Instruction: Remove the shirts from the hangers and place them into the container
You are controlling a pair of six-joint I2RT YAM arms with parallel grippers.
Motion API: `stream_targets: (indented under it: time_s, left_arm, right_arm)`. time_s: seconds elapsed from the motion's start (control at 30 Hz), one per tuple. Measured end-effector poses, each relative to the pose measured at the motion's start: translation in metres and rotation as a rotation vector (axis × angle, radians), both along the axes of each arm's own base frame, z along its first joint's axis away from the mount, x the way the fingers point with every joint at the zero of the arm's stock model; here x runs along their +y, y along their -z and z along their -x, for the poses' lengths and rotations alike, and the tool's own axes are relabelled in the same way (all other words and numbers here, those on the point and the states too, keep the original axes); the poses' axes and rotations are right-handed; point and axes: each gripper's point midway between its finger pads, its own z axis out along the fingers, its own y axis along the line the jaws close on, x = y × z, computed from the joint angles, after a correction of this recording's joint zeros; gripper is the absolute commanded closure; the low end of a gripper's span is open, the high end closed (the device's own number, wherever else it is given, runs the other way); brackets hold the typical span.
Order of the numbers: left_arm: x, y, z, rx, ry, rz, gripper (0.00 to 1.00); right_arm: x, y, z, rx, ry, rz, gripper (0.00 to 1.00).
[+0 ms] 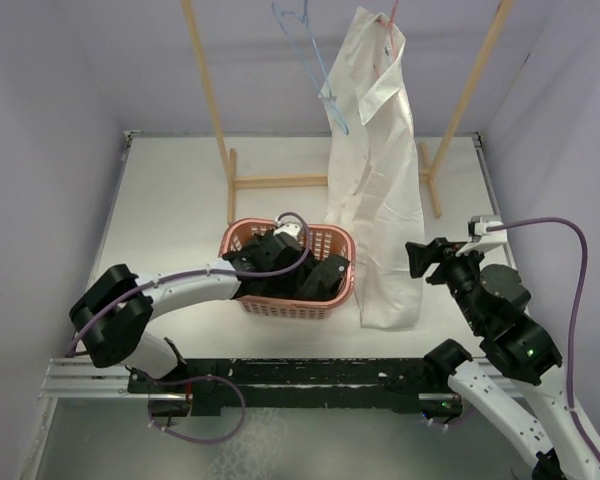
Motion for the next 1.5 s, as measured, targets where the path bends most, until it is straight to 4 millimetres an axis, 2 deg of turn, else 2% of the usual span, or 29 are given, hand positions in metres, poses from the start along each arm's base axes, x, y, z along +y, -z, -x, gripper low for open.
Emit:
stream_targets:
  time_s: [0.03, 0.1, 0.13, 0.17, 0.2, 0.23, 0.27, 0.43, 0.57, 0.63, 0.73, 0.8, 0.9, 0.97, 1.03, 1.1, 1.17, 1.23, 1.3, 1.33, 1.4, 1.5]
  left_arm:
    - [0.003, 0.001, 0.003, 0.006, 0.004, -0.011, 0.71]
    - [0.006, -0.014, 0.006, -0.013, 0.013, 0.009, 0.55]
    - [0.008, -0.02, 0.007, -0.019, 0.017, 0.014, 0.32]
    - [0.011, -0.028, 0.009, -0.03, 0.022, 0.023, 0.24]
    - [0.013, -0.037, 0.01, -0.046, 0.031, 0.033, 0.21]
    - [0.014, -0.048, 0.012, -0.063, 0.035, 0.053, 0.08]
    - [0.016, -0.059, 0.013, -0.082, 0.042, 0.071, 0.01]
    - [0.021, -0.114, 0.019, -0.175, 0.08, 0.153, 0.01]
    - [0.03, -0.178, 0.021, -0.303, 0.098, 0.238, 0.01]
    - [0.039, -0.216, 0.023, -0.397, 0.099, 0.293, 0.03]
    - [0.059, -0.267, 0.032, -0.554, 0.106, 0.373, 0.32]
    - [0.074, -0.293, 0.038, -0.654, 0.113, 0.397, 0.35]
    - [0.093, -0.321, 0.035, -0.762, 0.085, 0.364, 0.3]
    - [0.097, -0.332, 0.024, -0.803, 0.06, 0.306, 0.29]
    - [0.095, -0.333, 0.008, -0.81, 0.042, 0.24, 0.29]
    - [0.091, -0.327, -0.016, -0.789, 0.029, 0.173, 0.29]
    - [0.098, -0.317, -0.047, -0.744, 0.0, 0.144, 0.32]
    - [0.127, -0.296, -0.092, -0.658, -0.076, 0.157, 0.33]
    - [0.164, -0.275, -0.12, -0.576, -0.17, 0.183, 0.33]
    - [0.178, -0.267, -0.128, -0.543, -0.208, 0.209, 0.33]
    - [0.193, -0.256, -0.128, -0.499, -0.245, 0.265, 0.33]
    - [0.19, -0.259, -0.104, -0.512, -0.214, 0.304, 0.31]
  right_arm:
    - [0.0, 0.0, 0.0, 0.001, -0.001, 0.0, 0.31]
    - [0.002, 0.001, -0.001, 0.007, -0.005, 0.003, 0.31]
    - [0.003, 0.002, -0.002, 0.01, -0.009, 0.005, 0.31]
    - [0.004, 0.003, -0.002, 0.015, -0.013, 0.008, 0.3]
    - [0.006, 0.005, -0.003, 0.023, -0.022, 0.011, 0.3]
    - [0.008, 0.007, -0.004, 0.033, -0.028, 0.017, 0.3]
    - [0.01, 0.009, -0.006, 0.043, -0.032, 0.026, 0.3]
    - [0.019, 0.008, -0.012, 0.07, -0.061, 0.049, 0.3]
    - [0.022, -0.015, -0.012, 0.041, -0.084, 0.046, 0.29]
    - [0.023, -0.041, -0.013, 0.009, -0.091, 0.045, 0.3]
    - [0.024, -0.093, -0.02, -0.052, -0.092, 0.062, 0.33]
    - [0.025, -0.132, -0.03, -0.092, -0.08, 0.091, 0.34]
    - [0.03, -0.187, -0.055, -0.156, -0.047, 0.141, 0.33]
    - [0.034, -0.21, -0.073, -0.176, -0.026, 0.178, 0.33]
    - [0.041, -0.231, -0.095, -0.183, -0.005, 0.225, 0.33]
    - [0.049, -0.246, -0.117, -0.186, 0.008, 0.258, 0.32]
    - [0.055, -0.252, -0.139, -0.176, 0.017, 0.287, 0.32]
    - [0.059, -0.254, -0.167, -0.163, 0.034, 0.311, 0.31]
    - [0.054, -0.243, -0.188, -0.126, 0.04, 0.328, 0.32]
    - [0.049, -0.236, -0.195, -0.104, 0.039, 0.331, 0.33]
    - [0.031, -0.22, -0.209, -0.049, 0.051, 0.326, 0.35]
    - [-0.006, -0.203, -0.223, 0.016, 0.091, 0.286, 0.39]
